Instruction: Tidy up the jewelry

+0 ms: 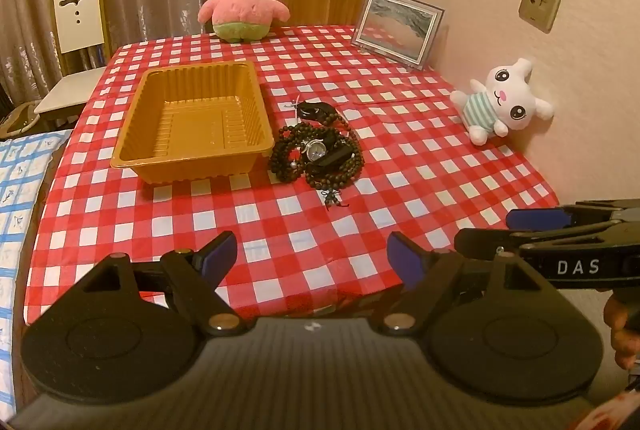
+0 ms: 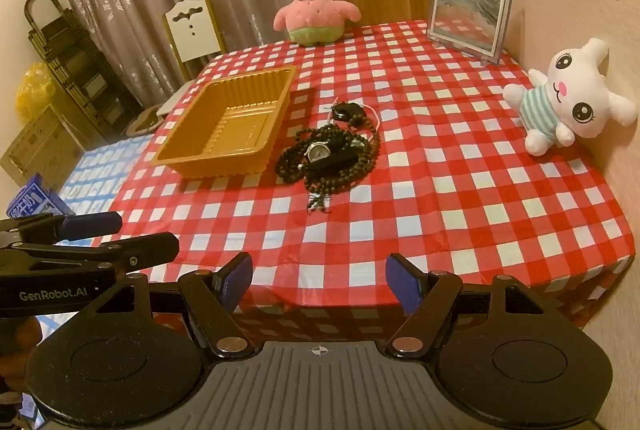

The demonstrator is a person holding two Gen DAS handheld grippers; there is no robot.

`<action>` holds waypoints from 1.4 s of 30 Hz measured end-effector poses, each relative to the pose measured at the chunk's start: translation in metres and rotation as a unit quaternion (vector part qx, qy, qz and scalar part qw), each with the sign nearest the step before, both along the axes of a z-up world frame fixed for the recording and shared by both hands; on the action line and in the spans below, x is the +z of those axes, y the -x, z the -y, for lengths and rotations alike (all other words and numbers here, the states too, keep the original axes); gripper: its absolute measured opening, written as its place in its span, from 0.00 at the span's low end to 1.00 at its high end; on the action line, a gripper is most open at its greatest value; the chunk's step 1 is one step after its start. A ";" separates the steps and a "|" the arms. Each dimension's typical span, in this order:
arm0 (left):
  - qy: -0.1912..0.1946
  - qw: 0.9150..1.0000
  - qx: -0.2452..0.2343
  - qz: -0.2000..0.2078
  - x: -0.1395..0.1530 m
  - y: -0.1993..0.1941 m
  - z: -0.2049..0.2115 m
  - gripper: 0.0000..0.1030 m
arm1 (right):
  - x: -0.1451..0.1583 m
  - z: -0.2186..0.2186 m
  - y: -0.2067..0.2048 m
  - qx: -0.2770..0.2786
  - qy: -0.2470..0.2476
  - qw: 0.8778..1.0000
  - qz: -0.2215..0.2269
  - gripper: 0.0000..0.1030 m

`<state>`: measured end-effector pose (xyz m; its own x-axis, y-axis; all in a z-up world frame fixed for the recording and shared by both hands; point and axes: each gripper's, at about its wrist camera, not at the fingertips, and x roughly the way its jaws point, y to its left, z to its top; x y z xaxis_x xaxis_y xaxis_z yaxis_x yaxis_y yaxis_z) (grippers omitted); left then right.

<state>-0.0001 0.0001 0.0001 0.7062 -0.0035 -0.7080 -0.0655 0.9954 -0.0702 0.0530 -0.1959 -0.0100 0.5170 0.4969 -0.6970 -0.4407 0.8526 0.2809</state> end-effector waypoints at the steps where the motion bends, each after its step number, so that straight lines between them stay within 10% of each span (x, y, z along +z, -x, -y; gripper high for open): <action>1: 0.000 1.000 0.000 0.000 0.000 0.000 0.000 0.78 | 0.000 0.000 0.000 0.000 0.000 1.000 0.000 0.71; 42: 0.003 1.000 0.001 0.003 0.000 0.000 0.000 0.79 | -0.001 -0.004 -0.001 0.002 0.002 1.000 0.003 0.71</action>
